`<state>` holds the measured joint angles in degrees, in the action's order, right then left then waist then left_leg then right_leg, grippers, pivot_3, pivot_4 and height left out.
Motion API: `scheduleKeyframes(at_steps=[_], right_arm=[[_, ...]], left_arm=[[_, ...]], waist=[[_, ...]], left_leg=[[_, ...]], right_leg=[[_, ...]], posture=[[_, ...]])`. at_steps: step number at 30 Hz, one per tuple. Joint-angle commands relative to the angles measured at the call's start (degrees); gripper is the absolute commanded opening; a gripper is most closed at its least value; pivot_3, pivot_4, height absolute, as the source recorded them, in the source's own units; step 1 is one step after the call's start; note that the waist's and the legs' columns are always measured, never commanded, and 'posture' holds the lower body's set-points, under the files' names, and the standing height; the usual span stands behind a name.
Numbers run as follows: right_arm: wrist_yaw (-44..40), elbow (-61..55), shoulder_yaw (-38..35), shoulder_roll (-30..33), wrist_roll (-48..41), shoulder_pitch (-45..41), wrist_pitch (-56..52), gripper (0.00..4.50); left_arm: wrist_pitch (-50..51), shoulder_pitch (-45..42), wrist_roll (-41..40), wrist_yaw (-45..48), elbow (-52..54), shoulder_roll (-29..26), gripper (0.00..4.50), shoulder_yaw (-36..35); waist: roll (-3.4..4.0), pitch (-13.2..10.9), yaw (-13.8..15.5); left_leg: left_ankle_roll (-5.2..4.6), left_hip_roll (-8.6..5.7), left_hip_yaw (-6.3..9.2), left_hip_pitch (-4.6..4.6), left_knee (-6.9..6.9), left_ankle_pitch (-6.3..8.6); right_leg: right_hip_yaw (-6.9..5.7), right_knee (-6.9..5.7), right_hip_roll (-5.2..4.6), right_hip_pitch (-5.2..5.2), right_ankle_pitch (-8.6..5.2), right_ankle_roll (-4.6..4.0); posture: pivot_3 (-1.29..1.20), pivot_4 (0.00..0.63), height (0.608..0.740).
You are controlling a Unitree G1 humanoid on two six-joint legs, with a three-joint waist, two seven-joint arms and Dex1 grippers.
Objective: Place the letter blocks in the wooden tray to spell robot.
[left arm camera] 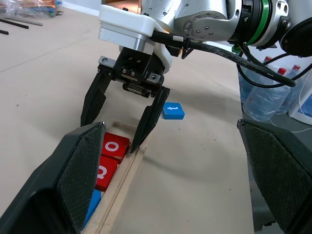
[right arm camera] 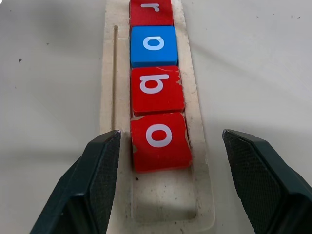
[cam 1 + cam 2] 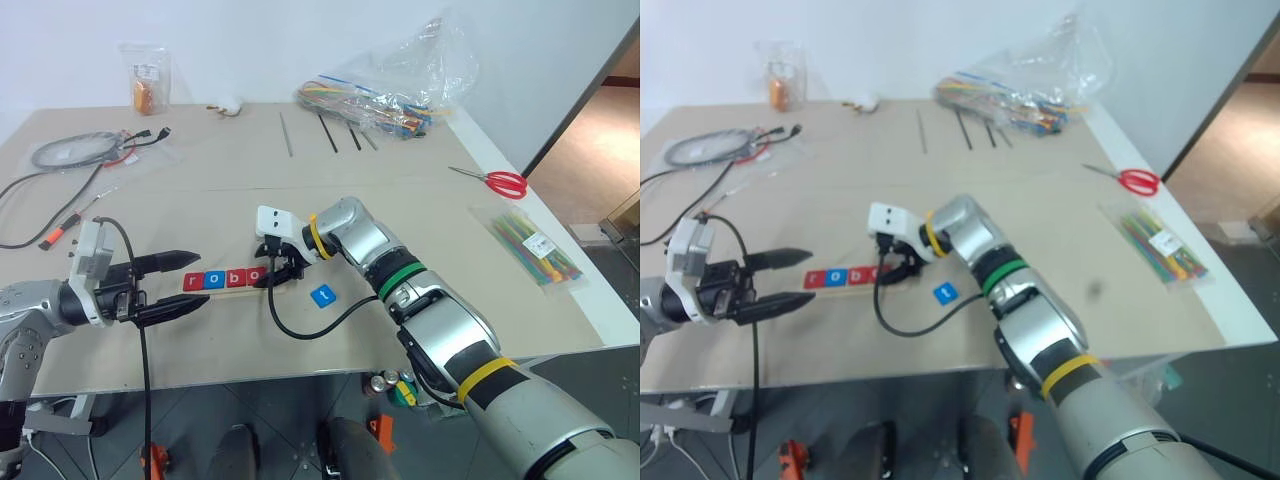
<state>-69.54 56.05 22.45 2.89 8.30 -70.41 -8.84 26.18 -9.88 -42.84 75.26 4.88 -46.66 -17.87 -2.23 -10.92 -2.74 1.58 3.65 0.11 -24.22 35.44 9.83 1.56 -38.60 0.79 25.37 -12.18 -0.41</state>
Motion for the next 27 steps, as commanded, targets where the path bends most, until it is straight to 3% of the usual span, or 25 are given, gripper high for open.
scheduleKeyframes(at_steps=[1, 9, 14, 21, 27], right_arm=[[-1.13, -1.78, -1.82, 1.16, -1.05, -1.86, -0.18, 3.45], [-10.28, -16.01, -4.62, 11.13, -5.77, 0.95, -5.25, 3.45], [-6.72, -31.13, -6.8, 19.23, -6.68, 10.26, -9.89, 3.45], [-9.98, -51.65, -11.77, 31.3, -14.5, 24.9, -17.5, 3.45], [-7.32, -51.07, -13.44, 33.94, -17.08, 26.12, -19.28, 3.45]], left_arm=[[-0.65, -0.89, -0.23, 0.26, 0.02, -0.19, 4.5, -0.51], [0.11, -5.13, -0.83, 0.16, 0.47, 1.61, 4.5, 2.4], [0.57, -8.11, -1.16, 0.01, 1.52, 3.79, 4.5, 4.99], [0.67, -11.13, -0.41, 1.86, -1.29, 4.58, 4.5, 7.41], [0.18, -14.88, 0.8, 3.68, -4.98, 5.56, 4.5, 9.31]], waist=[[0.0, 0.0, 0.01], [0.0, 0.0, 0.22], [-0.02, 0.01, 0.27], [0.0, 0.0, 0.15], [0.0, 0.0, -0.11]], left_leg=[[0.0, 0.0, 0.0, 0.0, 0.0, 0.0], [0.0, -0.03, 0.02, -0.04, 0.03, 0.0], [0.0, -0.05, 0.04, -0.04, 0.01, 0.0], [0.0, -0.06, 0.03, -0.04, 0.01, 0.0], [-0.01, -0.05, 0.02, 0.13, 0.09, -0.02]], right_leg=[[0.0, 0.0, 0.0, 0.0, 0.0, 0.0], [-0.03, 0.01, -0.04, -0.03, 0.0, 0.05], [-0.05, 0.0, -0.04, -0.05, -0.08, 0.08], [-0.01, -0.01, -0.01, -0.02, -0.08, 0.08], [0.03, -0.11, 0.04, -0.05, 0.02, 0.01]], posture=[[0.0, 0.15, 0.74], [0.0, 0.15, 0.74], [0.0, 0.15, 0.74], [0.0, 0.15, 0.74], [0.0, 0.15, 0.74]])
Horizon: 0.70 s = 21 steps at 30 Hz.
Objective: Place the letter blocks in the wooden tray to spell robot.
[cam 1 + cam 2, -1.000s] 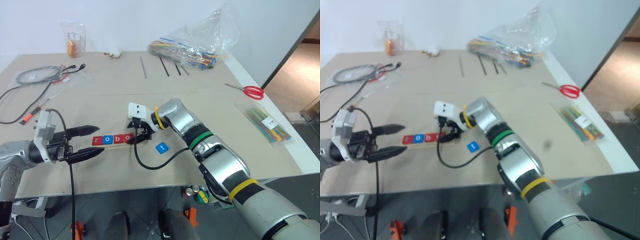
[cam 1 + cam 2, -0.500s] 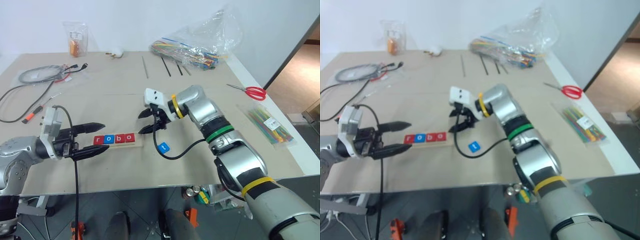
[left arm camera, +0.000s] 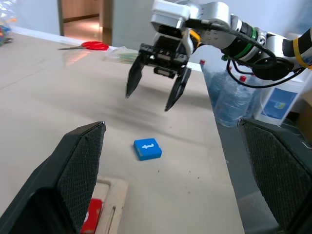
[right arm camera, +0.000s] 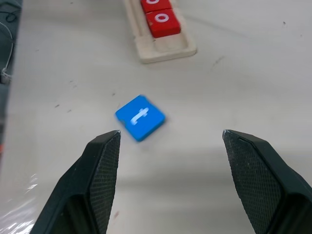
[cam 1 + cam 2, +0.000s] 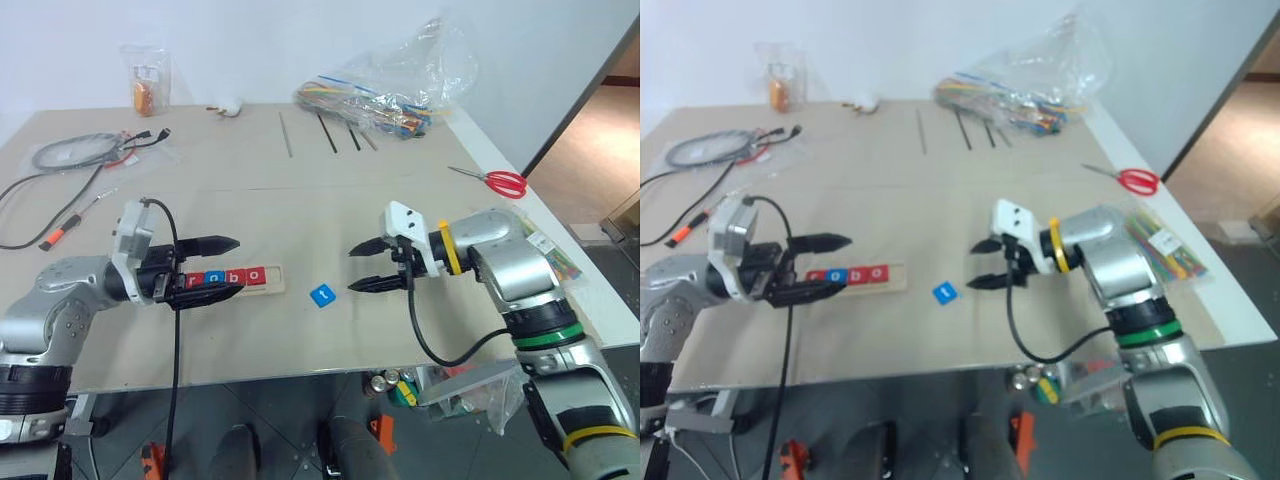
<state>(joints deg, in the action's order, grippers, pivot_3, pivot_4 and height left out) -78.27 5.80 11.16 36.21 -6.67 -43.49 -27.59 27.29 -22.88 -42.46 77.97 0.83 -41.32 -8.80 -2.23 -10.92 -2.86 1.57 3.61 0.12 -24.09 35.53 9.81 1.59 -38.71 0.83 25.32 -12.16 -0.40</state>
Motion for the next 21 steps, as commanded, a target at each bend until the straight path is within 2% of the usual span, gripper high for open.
scheduleKeyframes(at_steps=[1, 6, 11, 15, 21], right_arm=[[1.64, -0.46, -2.41, 0.55, -2.64, -0.8, -0.75, 3.45], [1.23, 1.35, -0.51, 0.6, -3.11, 0.66, 1.76, 3.45], [0.52, 6.87, 3.58, 0.86, 0.94, 0.87, 10.2, 3.45], [2.3, 15.1, 4.7, -1.92, 2.84, -1.9, 15.3, 3.45], [0.08, 20.91, 5.64, -6.0, 3.16, -5.01, 19.94, 3.45]], left_arm=[[-0.99, -2.3, 0.59, 1.25, -1.35, 0.39, 4.5, 0.51], [-1.09, -3.92, 1.35, 2.78, -3.11, 1.05, 4.5, 1.59], [-0.47, -5.13, 1.36, 4.29, -3.97, 0.79, 4.5, 1.83], [-0.26, -5.9, 1.7, 5.06, -4.39, 0.68, 4.5, 2.05], [0.11, -5.5, 2.0, 5.37, -3.59, 0.51, 4.5, 2.19]], waist=[[0.0, 0.0, 0.06], [-0.01, 0.0, 0.15], [0.0, 0.0, 0.15], [-0.01, 0.0, 0.05], [0.0, 0.0, 0.06]], left_leg=[[0.0, 0.0, 0.01, 0.01, 0.01, -0.01], [0.02, -0.05, -0.01, -0.07, 0.04, -0.04], [0.03, -0.05, 0.0, -0.09, 0.01, -0.03], [0.03, -0.05, 0.0, -0.09, 0.04, -0.03], [0.03, -0.04, 0.01, -0.07, 0.04, -0.03]], right_leg=[[0.0, -0.01, 0.0, -0.01, 0.0, 0.0], [0.04, -0.01, -0.03, -0.01, -0.01, 0.06], [0.04, -0.01, -0.02, 0.0, -0.07, 0.07], [0.05, -0.01, -0.02, 0.0, -0.04, 0.08], [0.05, -0.06, 0.01, 0.0, -0.02, 0.07]], posture=[[0.0, 0.15, 0.74], [0.0, 0.15, 0.74], [0.0, 0.15, 0.74], [0.0, 0.15, 0.74], [0.0, 0.15, 0.74]])
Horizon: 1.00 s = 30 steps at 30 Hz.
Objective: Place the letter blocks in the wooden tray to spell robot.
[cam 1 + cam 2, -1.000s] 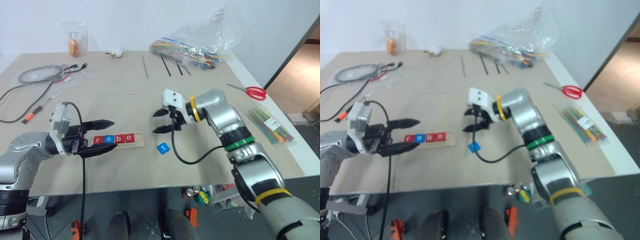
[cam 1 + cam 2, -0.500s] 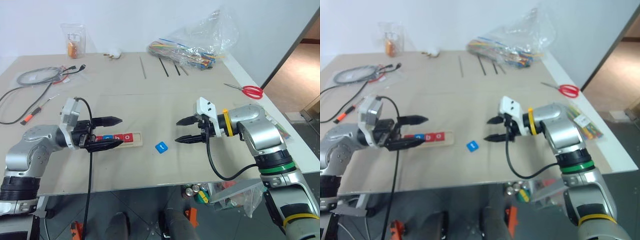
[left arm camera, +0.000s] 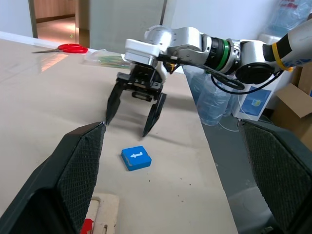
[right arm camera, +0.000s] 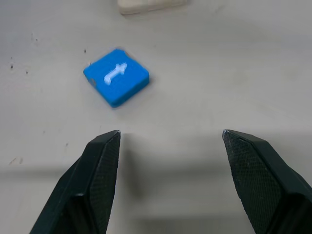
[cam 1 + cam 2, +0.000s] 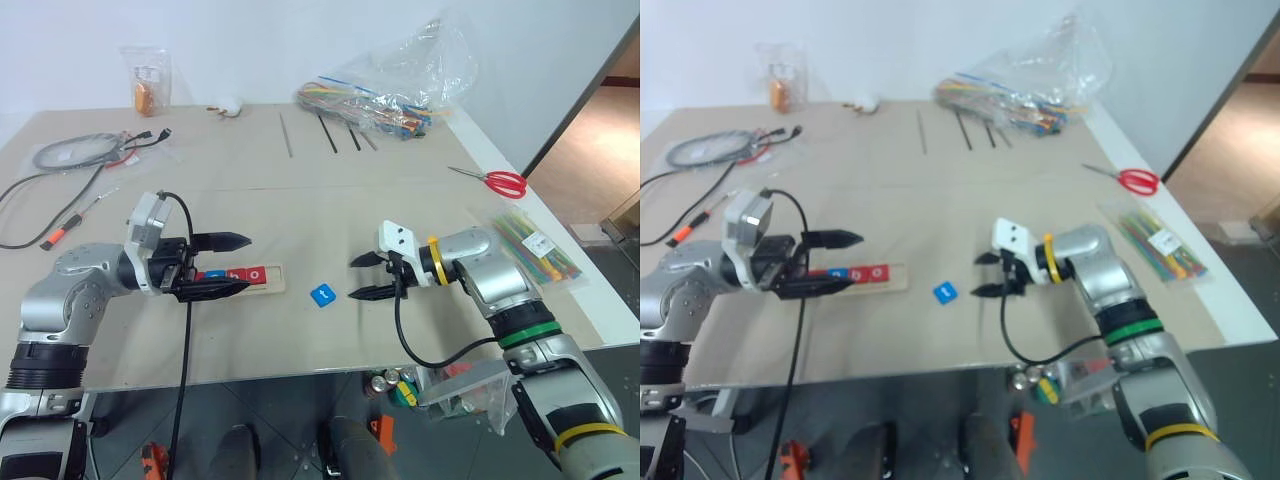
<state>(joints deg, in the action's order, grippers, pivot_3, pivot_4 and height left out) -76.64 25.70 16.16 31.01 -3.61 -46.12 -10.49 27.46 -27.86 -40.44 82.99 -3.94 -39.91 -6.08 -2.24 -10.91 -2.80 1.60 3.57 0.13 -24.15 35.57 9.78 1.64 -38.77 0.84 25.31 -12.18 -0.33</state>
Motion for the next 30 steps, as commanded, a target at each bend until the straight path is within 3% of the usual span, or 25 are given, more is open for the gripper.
scheduleKeyframes(at_steps=[1, 8, 20, 30], right_arm=[[-2.22, 1.62, 0.83, -1.18, 0.19, -2.67, 3.44, 3.45], [-9.34, 1.33, 3.03, -1.69, -0.09, -2.85, 5.56, 3.45], [-7.37, 9.53, 3.0, -7.3, 0.7, -6.12, 9.51, 3.45], [-9.77, 10.19, 3.32, -6.11, 1.35, -5.49, 10.09, 3.45]], left_arm=[[-0.03, -0.41, 0.04, 0.38, 1.21, -1.03, 4.5, -0.56], [1.2, 0.96, -0.84, 0.0, 2.69, -3.0, 4.5, -1.92], [3.94, 4.72, -2.78, -2.3, 7.11, -5.76, 4.5, -5.06], [4.25, 5.91, -3.34, -3.38, 8.33, -6.17, 4.5, -5.98]], waist=[[0.0, 0.0, 0.04], [0.0, 0.0, 0.1], [0.0, 0.0, 0.08], [0.0, 0.0, 0.14]], left_leg=[[0.0, 0.0, 0.0, 0.0, 0.0, 0.0], [0.0, -0.01, 0.0, -0.02, 0.01, 0.0], [0.0, 0.01, 0.03, 0.03, 0.0, 0.0], [0.01, -0.01, 0.02, 0.01, 0.03, 0.0]], right_leg=[[0.0, 0.0, 0.0, 0.0, 0.0, 0.0], [0.0, 0.01, -0.02, 0.0, -0.01, 0.02], [-0.01, -0.08, 0.0, 0.0, -0.03, -0.04], [-0.01, -0.07, -0.03, -0.01, -0.02, -0.02]], posture=[[0.0, 0.15, 0.74], [0.0, 0.15, 0.74], [0.0, 0.15, 0.74], [0.0, 0.15, 0.74]])
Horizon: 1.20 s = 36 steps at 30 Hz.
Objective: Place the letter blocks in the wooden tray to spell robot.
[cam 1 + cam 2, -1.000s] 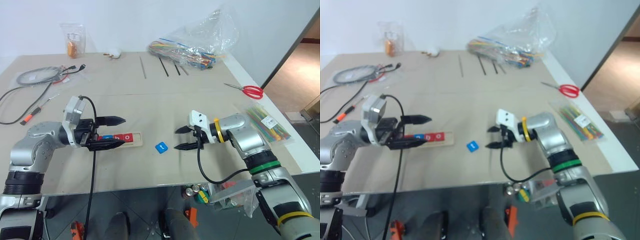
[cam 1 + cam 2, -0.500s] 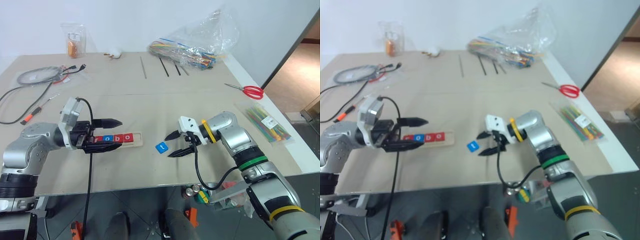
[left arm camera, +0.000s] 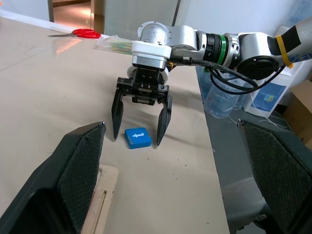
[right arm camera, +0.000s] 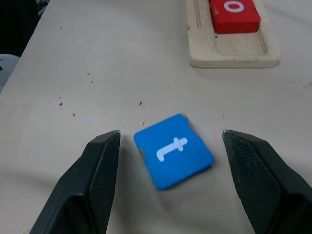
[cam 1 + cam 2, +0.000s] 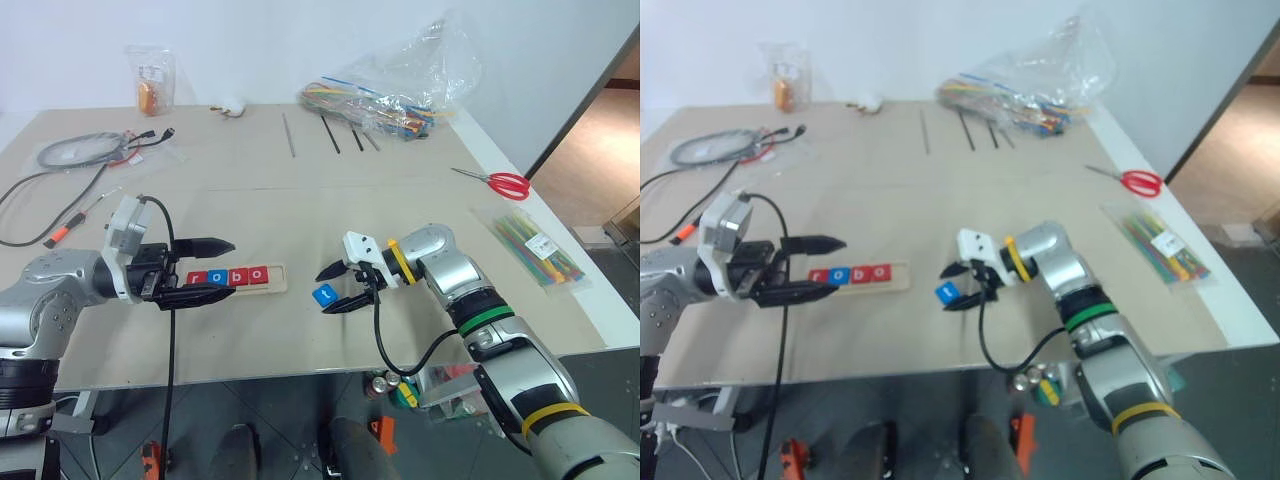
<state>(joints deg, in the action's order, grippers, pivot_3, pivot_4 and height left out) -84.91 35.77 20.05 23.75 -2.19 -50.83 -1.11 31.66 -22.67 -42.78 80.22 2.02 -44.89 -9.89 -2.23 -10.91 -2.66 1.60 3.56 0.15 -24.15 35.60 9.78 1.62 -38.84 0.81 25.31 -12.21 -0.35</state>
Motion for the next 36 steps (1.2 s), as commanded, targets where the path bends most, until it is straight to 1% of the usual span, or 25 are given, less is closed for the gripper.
scheduleKeyframes(at_steps=[1, 2, 3, 4, 13, 16, 21, 22, 24, 26, 28, 36], right_arm=[[-1.35, 0.63, -0.63, 1.12, 0.08, -0.96, 0.92, 3.45], [-1.05, 1.11, -0.75, 1.0, 0.14, -1.18, 1.01, 3.45], [-0.72, 1.65, -0.92, 0.76, 0.11, -1.47, 0.95, 3.2], [-0.57, 1.95, -1.03, 0.59, 0.03, -1.64, 0.9, 3.05], [-0.3, 3.34, -1.1, 0.13, -0.02, -1.36, 0.7, 3.05], [0.94, 2.96, -1.22, 0.49, 0.5, -1.3, 0.27, 3.05], [-1.52, -0.33, -2.41, 1.38, -2.33, 0.49, -2.67, 3.05], [-1.72, -1.03, -2.45, 1.44, -2.74, 0.82, -3.29, 2.9], [-1.95, -1.96, -2.37, 1.45, -3.25, 1.33, -4.39, 2.34], [-2.13, -2.68, -2.3, 1.49, -3.6, 1.77, -5.23, 1.65], [-2.6, -3.5, -2.29, 1.52, -4.07, 2.27, -6.17, 1.21], [-1.43, -4.56, -2.55, 1.16, -4.56, 2.73, -7.76, 1.2]], left_arm=[[0.04, 0.69, -1.03, -0.72, 2.37, -1.2, 4.5, -2.19], [-0.02, 0.67, -1.03, -0.81, 2.38, -1.21, 4.5, -2.2], [-0.14, 0.55, -0.97, -0.9, 2.33, -1.19, 4.5, -2.14], [-0.18, 0.45, -0.95, -0.95, 2.29, -1.18, 4.5, -2.09], [-0.79, 0.1, -0.68, -1.39, 1.74, -0.71, 4.5, -1.62], [-0.87, 0.03, -0.69, -1.66, 1.8, -0.37, 4.5, -1.49], [-1.45, 0.33, -0.54, -1.95, 1.67, 0.11, 4.5, -1.6], [-1.52, 0.49, -0.51, -1.98, 1.73, 0.19, 4.5, -1.61], [-1.64, 0.71, -0.45, -2.02, 1.75, 0.32, 4.5, -1.61], [-1.68, 0.81, -0.44, -2.08, 1.79, 0.37, 4.5, -1.59], [-1.59, 0.65, -0.53, -2.12, 1.63, 0.33, 4.5, -1.63], [-1.63, 0.81, -0.55, -2.17, 1.75, 0.34, 4.5, -1.71]], waist=[[0.0, 0.0, -0.01], [0.0, 0.0, 0.0], [0.0, 0.0, 0.0], [0.0, 0.0, 0.0], [0.0, 0.0, -0.03], [0.0, 0.0, -0.05], [0.0, 0.0, -0.03], [0.0, 0.0, -0.03], [0.0, 0.0, -0.02], [0.0, 0.0, -0.02], [0.0, 0.0, -0.05], [0.0, 0.0, -0.05]], left_leg=[[0.0, 0.01, 0.01, 0.01, -0.01, 0.0], [0.0, 0.01, 0.01, 0.01, -0.01, 0.0], [0.0, 0.01, 0.01, 0.02, -0.01, 0.0], [0.0, 0.01, 0.01, 0.02, -0.01, 0.0], [0.01, 0.01, 0.01, 0.04, 0.01, -0.01], [0.01, 0.01, 0.01, 0.05, 0.01, -0.01], [0.04, 0.0, 0.01, 0.06, 0.02, -0.03], [0.05, 0.0, 0.01, 0.06, 0.02, -0.03], [0.05, 0.0, 0.01, 0.05, 0.02, -0.03], [0.05, 0.0, 0.0, 0.04, 0.01, -0.03], [0.05, 0.01, 0.01, 0.05, 0.0, -0.03], [0.05, 0.0, 0.01, 0.05, 0.01, -0.03]], right_leg=[[0.0, -0.01, 0.01, 0.0, 0.0, -0.01], [-0.01, -0.01, 0.02, 0.0, -0.01, -0.01], [-0.01, -0.01, 0.02, 0.0, -0.01, -0.01], [-0.01, -0.01, 0.02, 0.0, -0.01, -0.01], [0.0, -0.03, 0.02, -0.01, 0.01, -0.01], [0.0, -0.05, 0.02, -0.01, 0.01, -0.01], [0.0, -0.07, 0.01, -0.01, 0.01, -0.01], [0.0, -0.08, 0.01, -0.01, 0.01, 0.0], [0.0, -0.08, 0.01, -0.02, 0.01, 0.0], [0.0, -0.07, 0.0, -0.01, 0.0, 0.0], [0.0, -0.07, 0.01, -0.01, 0.0, -0.01], [0.0, -0.08, 0.02, -0.01, 0.0, -0.01]], posture=[[0.0, 0.15, 0.74], [0.0, 0.15, 0.74], [0.0, 0.15, 0.74], [0.0, 0.15, 0.74], [0.0, 0.15, 0.74], [0.0, 0.15, 0.74], [0.0, 0.15, 0.74], [0.0, 0.15, 0.74], [0.0, 0.15, 0.74], [0.0, 0.15, 0.74], [0.0, 0.15, 0.74], [0.0, 0.15, 0.74]])
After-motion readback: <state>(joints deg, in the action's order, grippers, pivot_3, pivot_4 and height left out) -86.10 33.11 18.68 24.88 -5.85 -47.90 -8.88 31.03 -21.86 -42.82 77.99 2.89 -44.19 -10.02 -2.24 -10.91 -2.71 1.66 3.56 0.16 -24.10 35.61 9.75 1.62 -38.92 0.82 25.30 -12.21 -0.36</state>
